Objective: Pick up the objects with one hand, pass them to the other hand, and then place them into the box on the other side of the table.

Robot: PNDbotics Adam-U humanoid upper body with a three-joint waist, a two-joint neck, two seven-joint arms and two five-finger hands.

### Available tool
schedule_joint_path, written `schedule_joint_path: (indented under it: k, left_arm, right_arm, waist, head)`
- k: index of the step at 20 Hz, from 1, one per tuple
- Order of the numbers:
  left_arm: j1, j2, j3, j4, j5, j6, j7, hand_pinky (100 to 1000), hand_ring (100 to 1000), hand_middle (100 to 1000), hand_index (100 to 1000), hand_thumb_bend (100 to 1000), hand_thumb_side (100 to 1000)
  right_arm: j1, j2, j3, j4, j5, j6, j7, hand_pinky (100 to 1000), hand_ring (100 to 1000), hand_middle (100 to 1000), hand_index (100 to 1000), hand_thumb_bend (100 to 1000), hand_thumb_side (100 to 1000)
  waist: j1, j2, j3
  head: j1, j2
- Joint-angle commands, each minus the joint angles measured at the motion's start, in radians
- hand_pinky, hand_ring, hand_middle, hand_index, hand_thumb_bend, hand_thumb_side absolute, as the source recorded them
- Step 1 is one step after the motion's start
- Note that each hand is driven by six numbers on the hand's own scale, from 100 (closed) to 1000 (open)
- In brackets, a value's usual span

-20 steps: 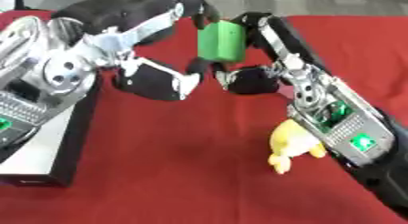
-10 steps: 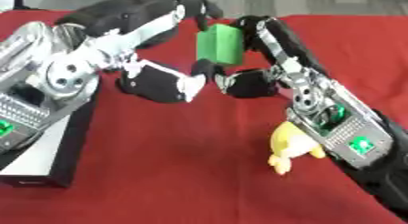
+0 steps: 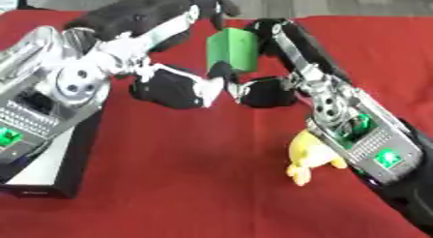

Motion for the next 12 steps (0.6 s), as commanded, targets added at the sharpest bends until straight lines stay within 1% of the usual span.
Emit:
schedule_joint_path:
  k: [1, 6, 12]
  left_arm:
    - [-0.012, 0.003, 0.012, -0.007, -0.022, 0.003, -0.002, 1000, 1000, 780, 946, 100, 289]
    - [-0.011, -0.002, 0.007, -0.007, -0.044, 0.000, -0.025, 1000, 1000, 787, 948, 100, 312]
    - [-0.009, -0.010, -0.006, 0.013, -0.095, -0.027, -0.068, 1000, 1000, 796, 951, 100, 353]
  right_arm:
    - [-0.017, -0.013, -0.003, -0.021, 0.017, -0.012, 0.010, 761, 659, 569, 526, 100, 100]
    - [-0.018, -0.011, -0.004, -0.021, 0.030, -0.022, 0.023, 755, 655, 568, 526, 100, 100]
    - [-0.019, -0.010, -0.002, -0.021, 0.030, -0.029, 0.028, 752, 653, 567, 525, 100, 100]
  waist:
    - [0.005, 0.000, 0.000]
    - [0.005, 0.002, -0.003]
    - [0.007, 0.003, -0.005]
  head:
    - [0.005, -0.005]
    - [0.011, -0.002]
    - [0.015, 0.002]
